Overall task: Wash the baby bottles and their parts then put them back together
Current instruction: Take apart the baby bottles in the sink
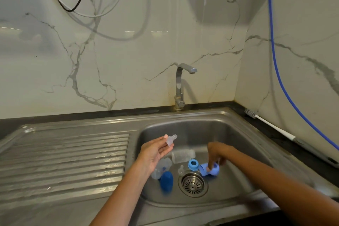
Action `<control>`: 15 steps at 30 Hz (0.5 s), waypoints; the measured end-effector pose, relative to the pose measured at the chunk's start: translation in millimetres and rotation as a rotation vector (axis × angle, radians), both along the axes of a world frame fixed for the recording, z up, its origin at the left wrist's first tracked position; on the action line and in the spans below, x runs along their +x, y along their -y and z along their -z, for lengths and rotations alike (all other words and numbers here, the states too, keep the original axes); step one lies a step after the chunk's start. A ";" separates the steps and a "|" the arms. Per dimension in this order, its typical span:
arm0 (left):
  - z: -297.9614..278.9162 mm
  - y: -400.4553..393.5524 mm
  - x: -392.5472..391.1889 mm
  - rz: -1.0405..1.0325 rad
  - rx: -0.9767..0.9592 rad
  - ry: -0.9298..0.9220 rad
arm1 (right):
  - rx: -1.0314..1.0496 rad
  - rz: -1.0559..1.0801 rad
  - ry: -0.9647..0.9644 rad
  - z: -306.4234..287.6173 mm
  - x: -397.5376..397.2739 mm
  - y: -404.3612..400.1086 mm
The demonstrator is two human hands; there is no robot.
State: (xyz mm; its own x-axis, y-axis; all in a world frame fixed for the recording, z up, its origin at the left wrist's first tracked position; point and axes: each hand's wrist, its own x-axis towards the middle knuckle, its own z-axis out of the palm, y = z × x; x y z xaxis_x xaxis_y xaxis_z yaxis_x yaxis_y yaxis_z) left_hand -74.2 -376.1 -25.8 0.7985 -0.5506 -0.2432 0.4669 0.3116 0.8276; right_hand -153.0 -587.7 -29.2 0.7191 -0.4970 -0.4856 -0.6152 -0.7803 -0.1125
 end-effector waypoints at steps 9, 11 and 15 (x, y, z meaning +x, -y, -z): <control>6.5 6.6 -4.0 0.052 0.047 0.047 | -0.088 -0.119 -0.433 45.3 7.1 4.7; 5.6 7.3 -5.2 0.052 0.066 0.065 | 0.002 -0.159 -0.303 25.8 14.3 7.8; 3.8 7.3 -6.5 0.016 0.085 0.088 | 0.466 -0.194 0.361 -28.8 20.6 1.2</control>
State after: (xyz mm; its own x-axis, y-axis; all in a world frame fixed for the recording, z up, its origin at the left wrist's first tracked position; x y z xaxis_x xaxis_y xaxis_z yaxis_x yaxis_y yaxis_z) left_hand -80.7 -383.5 -29.6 0.8099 -0.5440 -0.2192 0.3961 0.2316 0.8885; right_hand -132.4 -589.0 -0.5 0.9347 -0.1349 -0.3289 -0.3263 -0.6930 -0.6428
